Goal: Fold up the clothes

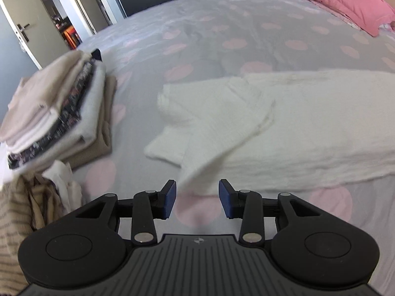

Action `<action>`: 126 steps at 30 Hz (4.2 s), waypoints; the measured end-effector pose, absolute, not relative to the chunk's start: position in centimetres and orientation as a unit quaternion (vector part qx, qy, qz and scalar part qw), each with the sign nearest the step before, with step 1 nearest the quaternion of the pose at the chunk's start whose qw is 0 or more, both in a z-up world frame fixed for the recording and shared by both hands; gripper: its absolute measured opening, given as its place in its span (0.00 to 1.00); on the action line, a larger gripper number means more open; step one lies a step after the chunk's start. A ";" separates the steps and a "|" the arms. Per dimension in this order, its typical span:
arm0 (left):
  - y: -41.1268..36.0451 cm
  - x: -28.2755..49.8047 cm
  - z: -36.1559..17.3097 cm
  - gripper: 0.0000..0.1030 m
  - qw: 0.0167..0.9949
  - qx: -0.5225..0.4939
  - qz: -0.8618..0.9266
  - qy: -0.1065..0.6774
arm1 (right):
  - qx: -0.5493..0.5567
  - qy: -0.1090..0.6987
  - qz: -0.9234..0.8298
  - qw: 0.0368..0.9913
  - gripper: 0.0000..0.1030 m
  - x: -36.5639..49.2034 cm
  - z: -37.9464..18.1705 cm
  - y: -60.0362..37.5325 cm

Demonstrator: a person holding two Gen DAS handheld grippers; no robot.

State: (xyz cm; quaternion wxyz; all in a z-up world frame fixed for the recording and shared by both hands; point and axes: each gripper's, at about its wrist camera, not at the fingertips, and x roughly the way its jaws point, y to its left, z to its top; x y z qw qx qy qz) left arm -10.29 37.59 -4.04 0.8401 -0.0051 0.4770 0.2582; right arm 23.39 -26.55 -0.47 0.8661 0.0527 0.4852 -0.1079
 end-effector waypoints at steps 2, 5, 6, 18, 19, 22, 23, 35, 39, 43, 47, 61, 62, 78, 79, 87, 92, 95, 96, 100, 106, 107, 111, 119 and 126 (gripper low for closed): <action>39.6 -10.2 -3.7 0.39 0.837 -0.030 0.274 0.473 | 0.036 0.480 -0.099 0.871 0.31 22.8 -0.4 -25.9; 42.6 -9.9 -3.4 0.39 0.827 -0.064 0.299 0.471 | 0.006 0.468 -0.086 0.879 0.38 21.7 0.2 -24.7; 43.5 -9.7 -3.4 0.39 0.824 -0.074 0.305 0.471 | 0.002 0.464 -0.084 0.882 0.38 21.4 0.4 -24.3; 52.3 -7.8 -9.6 0.39 0.761 -0.291 0.351 0.462 | -0.028 0.401 -0.125 0.907 0.62 18.2 2.3 -18.5; 52.6 -7.9 -10.0 0.39 0.760 -0.306 0.351 0.454 | -0.027 0.399 -0.111 0.910 0.62 17.9 2.3 -17.5; 52.7 -8.2 -10.4 0.14 0.760 -0.322 0.358 0.436 | -0.037 0.391 -0.067 0.917 0.62 17.3 2.1 -13.7; 52.7 -8.4 -10.3 0.07 0.759 -0.326 0.360 0.434 | -0.040 0.391 -0.054 0.918 0.62 17.1 1.9 -12.4; 51.4 -11.5 -8.4 0.01 0.746 -0.243 0.404 0.471 | -0.116 0.430 0.076 0.892 0.62 15.0 -3.3 -2.3; 51.0 -11.4 -8.5 0.04 0.760 -0.218 0.392 0.471 | -0.120 0.447 0.098 0.881 0.62 14.7 -4.3 -2.0; 48.7 -10.7 -6.0 0.20 0.788 -0.127 0.396 0.455 | -0.124 0.451 0.100 0.878 0.62 14.4 -4.6 -1.9; 45.4 -9.8 -3.8 0.28 0.834 -0.056 0.334 0.435 | -0.122 0.451 0.109 0.878 0.62 14.2 -4.6 -1.7; 35.5 -1.3 -8.3 0.39 0.860 0.076 0.174 0.474 | -0.146 0.467 0.148 0.859 0.66 14.2 -5.4 -0.7; 35.2 -0.9 -8.7 0.39 0.859 0.076 0.169 0.477 | -0.149 0.472 0.150 0.856 0.66 14.3 -5.7 -0.6; 37.6 0.9 -11.3 0.06 0.873 0.004 0.212 0.439 | -0.179 0.481 0.176 0.840 0.66 14.1 -6.1 0.9; 38.1 0.7 -10.8 0.04 0.876 -0.006 0.217 0.431 | -0.181 0.479 0.177 0.841 0.66 13.9 -6.1 0.9; 42.5 -0.1 -4.7 0.01 0.886 -0.016 0.261 0.382 | -0.176 0.486 0.173 0.838 0.66 14.1 -6.0 0.9; 45.4 0.2 -1.7 0.01 0.887 -0.018 0.283 0.363 | -0.171 0.492 0.168 0.837 0.66 14.2 -6.2 0.8; 47.3 1.2 -1.6 0.01 0.883 -0.025 0.295 0.365 | -0.167 0.497 0.165 0.835 0.66 14.5 -6.4 0.8; 48.0 1.7 -2.1 0.01 0.878 -0.030 0.297 0.373 | -0.166 0.499 0.165 0.834 0.66 14.5 -6.4 0.8; 50.2 3.6 -5.7 0.01 0.858 -0.030 0.303 0.414 | -0.168 0.504 0.165 0.831 0.66 14.8 -6.9 1.1; 51.9 4.6 -9.4 0.01 0.849 -0.055 0.304 0.428 | -0.172 0.507 0.169 0.827 0.66 15.0 -7.4 1.5; 52.2 4.8 -9.9 0.01 0.845 -0.054 0.310 0.433 | -0.172 0.508 0.170 0.827 0.66 15.0 -7.4 1.5; 54.3 4.3 -11.4 0.00 0.808 -0.057 0.368 0.456 | -0.175 0.505 0.174 0.827 0.66 15.0 -7.3 1.7; 54.9 -0.6 -9.1 0.07 0.831 -0.114 0.329 0.433 | -0.177 0.496 0.180 0.831 0.66 14.7 -6.9 2.0; 52.0 -4.4 -7.6 0.26 0.829 -0.121 0.281 0.469 | -0.176 0.487 0.189 0.834 0.66 14.0 -6.2 2.3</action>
